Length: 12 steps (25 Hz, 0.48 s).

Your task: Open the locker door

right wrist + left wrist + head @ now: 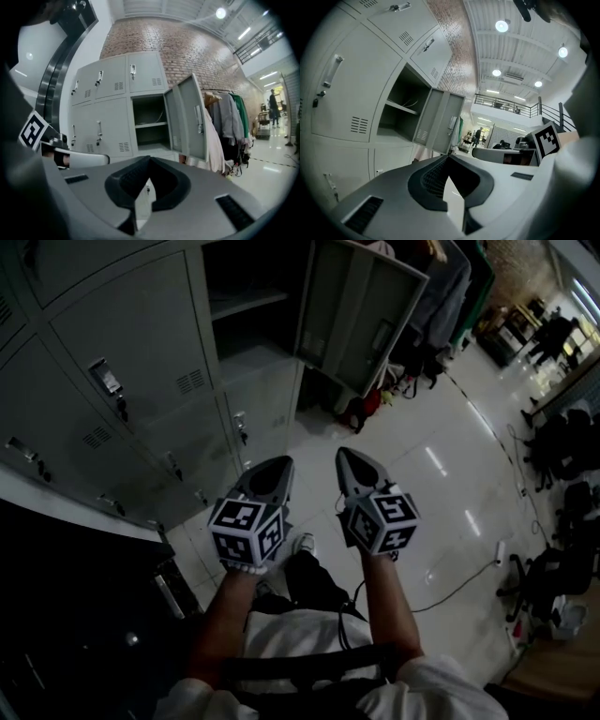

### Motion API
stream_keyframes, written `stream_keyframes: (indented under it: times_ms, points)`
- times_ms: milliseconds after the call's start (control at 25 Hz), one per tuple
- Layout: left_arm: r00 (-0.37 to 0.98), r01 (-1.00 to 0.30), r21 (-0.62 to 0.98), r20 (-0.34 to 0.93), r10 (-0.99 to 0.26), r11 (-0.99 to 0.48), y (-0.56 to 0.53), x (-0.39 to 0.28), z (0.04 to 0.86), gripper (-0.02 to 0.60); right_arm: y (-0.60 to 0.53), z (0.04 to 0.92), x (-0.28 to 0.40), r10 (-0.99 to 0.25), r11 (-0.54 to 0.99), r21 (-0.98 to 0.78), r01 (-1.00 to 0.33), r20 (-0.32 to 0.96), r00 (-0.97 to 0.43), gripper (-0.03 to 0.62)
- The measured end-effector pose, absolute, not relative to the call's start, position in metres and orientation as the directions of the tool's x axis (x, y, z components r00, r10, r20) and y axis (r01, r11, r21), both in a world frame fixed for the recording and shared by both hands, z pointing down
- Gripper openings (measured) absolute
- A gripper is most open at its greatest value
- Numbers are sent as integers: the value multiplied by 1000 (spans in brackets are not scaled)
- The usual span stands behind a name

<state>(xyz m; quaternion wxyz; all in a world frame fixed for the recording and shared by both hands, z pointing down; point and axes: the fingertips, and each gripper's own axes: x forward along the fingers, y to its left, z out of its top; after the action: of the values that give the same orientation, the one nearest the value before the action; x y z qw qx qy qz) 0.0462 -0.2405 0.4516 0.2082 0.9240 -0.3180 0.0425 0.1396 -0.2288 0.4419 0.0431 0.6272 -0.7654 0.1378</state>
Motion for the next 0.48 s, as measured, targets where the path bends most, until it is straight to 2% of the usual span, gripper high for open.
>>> stream_keyframes:
  times_ms: [240, 480]
  points:
    - [728, -675, 399, 226, -647, -620, -208, 16, 468, -2, -204, 455, 103, -904, 295, -182, -938, 265, -336, 4]
    - [649, -744, 403, 245, -720, -533, -175, 24, 472, -2, -171, 470, 111, -852, 390, -249, -887, 268, -449, 5]
